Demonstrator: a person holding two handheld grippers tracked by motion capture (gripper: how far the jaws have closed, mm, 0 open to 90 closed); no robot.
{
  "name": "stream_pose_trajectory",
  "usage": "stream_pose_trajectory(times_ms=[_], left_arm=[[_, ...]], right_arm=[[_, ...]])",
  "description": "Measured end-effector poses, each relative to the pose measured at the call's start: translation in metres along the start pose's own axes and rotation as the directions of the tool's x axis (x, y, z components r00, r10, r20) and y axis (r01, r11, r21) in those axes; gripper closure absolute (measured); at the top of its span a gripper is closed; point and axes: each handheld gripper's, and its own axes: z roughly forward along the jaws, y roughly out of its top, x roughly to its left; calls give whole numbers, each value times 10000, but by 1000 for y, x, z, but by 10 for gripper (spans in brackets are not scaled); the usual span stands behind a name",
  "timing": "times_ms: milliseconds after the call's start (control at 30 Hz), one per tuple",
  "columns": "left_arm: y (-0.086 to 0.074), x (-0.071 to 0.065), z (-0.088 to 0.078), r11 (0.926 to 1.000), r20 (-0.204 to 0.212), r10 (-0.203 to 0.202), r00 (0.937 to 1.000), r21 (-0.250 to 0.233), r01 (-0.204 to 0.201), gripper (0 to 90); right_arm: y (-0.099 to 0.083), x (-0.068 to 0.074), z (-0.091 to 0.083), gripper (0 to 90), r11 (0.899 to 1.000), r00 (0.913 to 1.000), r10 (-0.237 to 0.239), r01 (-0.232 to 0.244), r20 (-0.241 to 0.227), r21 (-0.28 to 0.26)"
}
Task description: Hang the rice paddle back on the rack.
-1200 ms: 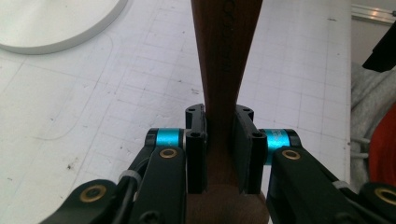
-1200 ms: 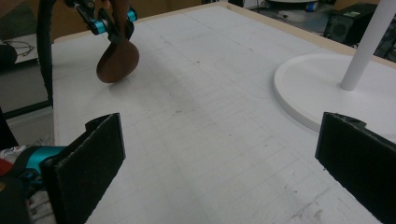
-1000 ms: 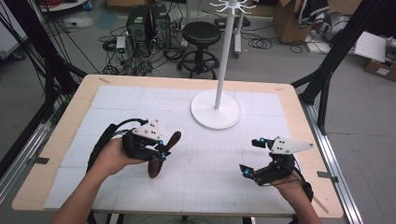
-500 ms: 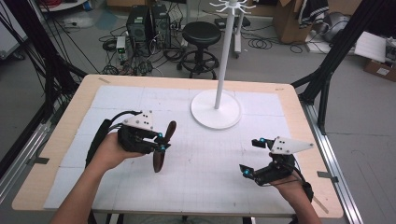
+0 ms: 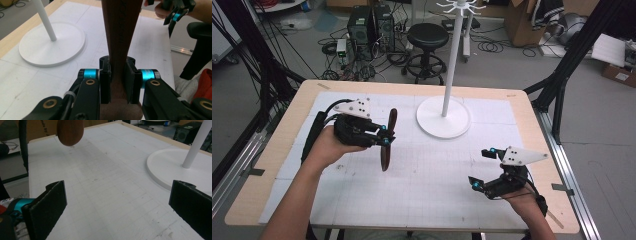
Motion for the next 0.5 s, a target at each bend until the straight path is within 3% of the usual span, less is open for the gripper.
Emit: stream_pose_trajectory(times_ms=[233,500], left_arm=[[14,8,-2,9996,190,-82,9998,-257,87,769],[30,18,-4,9996,115,-182,9998,-213,184,770]], right_arm=[[0,0,0,5,10000,10000,-34,34,-25,-3],[0,1,0,5,10000,10000,-51,51,-29,-37]])
